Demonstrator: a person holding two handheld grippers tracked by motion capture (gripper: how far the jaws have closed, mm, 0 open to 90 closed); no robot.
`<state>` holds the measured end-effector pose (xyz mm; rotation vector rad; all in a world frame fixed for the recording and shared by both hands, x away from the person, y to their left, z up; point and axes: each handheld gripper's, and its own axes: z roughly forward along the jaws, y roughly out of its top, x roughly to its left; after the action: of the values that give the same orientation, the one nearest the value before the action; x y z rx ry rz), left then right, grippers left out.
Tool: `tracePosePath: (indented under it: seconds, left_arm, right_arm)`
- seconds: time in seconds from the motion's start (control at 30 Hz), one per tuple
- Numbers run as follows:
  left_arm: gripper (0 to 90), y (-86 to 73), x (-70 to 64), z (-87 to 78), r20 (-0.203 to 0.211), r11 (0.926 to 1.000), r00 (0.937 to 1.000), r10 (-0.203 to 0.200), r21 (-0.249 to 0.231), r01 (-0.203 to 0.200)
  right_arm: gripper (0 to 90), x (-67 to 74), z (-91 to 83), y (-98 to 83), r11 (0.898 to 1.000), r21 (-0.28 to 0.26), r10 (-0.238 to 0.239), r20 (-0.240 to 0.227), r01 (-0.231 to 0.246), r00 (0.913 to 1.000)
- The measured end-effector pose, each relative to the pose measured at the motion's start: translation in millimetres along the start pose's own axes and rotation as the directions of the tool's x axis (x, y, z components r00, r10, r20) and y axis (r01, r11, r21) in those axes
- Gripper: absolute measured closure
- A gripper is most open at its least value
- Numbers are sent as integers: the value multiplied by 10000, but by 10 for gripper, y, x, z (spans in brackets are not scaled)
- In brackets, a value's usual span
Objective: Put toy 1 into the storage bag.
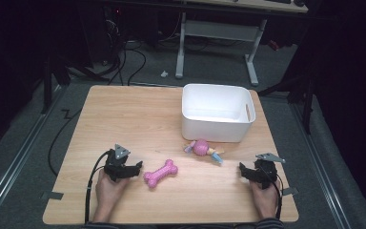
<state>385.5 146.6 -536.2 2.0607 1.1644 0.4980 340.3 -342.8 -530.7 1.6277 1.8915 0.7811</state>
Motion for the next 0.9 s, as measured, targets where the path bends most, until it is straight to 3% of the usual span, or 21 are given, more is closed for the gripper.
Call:
tracePosePath:
  seconds: [0.9]
  left_arm:
    - [211, 5, 11, 5, 249, 9999, 9996, 158, 19, -158]
  right_arm:
    - [220, 28, 3, 4, 9999, -1, -129, -141, 129, 9998]
